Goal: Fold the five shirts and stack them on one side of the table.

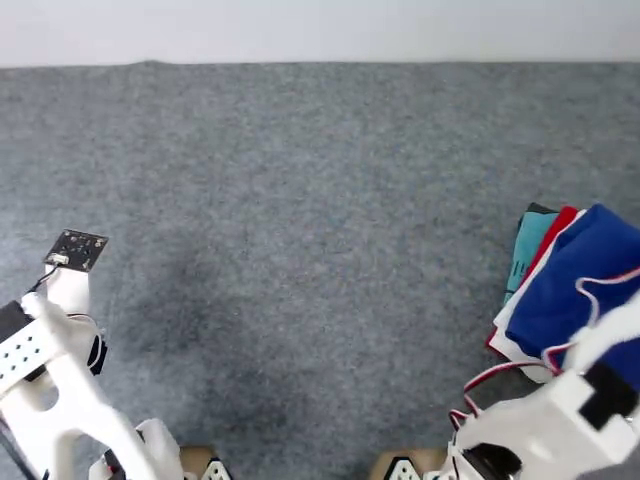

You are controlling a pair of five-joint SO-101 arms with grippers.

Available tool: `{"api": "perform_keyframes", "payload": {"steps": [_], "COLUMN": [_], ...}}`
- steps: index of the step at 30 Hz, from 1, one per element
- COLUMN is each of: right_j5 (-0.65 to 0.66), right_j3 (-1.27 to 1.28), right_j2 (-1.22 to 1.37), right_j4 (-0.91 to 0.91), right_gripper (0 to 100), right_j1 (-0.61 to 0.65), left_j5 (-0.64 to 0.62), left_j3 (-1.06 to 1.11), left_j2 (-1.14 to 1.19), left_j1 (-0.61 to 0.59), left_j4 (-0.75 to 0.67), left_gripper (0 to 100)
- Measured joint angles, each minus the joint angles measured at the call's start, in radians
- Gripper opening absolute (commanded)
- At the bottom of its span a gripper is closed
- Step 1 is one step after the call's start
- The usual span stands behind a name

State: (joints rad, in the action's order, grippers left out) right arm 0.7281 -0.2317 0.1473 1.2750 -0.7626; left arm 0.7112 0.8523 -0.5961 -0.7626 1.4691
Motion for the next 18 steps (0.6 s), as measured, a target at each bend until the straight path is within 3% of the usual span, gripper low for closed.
{"api": "perform_keyframes", "payload": {"steps": [4, 12, 18], "right_j5": [-0.021, -0.124, -0.176], "right_j3": [0.005, 0.138, 0.077], "right_j2": [-0.029, 0.169, 0.157], "right_j4": [0.002, -0.215, -0.129], "right_gripper": [0.9, 0.9, 0.9], "right_j1": [0.106, 0.203, 0.227], "left_j5": [0.000, 0.000, 0.000], "left_j3": [0.000, 0.000, 0.000], "left_j2": [0.000, 0.000, 0.000], "left_j1": [0.000, 0.000, 0.000], "left_j4": [0.000, 0.000, 0.000], "left_gripper": [1, 1, 1]}}
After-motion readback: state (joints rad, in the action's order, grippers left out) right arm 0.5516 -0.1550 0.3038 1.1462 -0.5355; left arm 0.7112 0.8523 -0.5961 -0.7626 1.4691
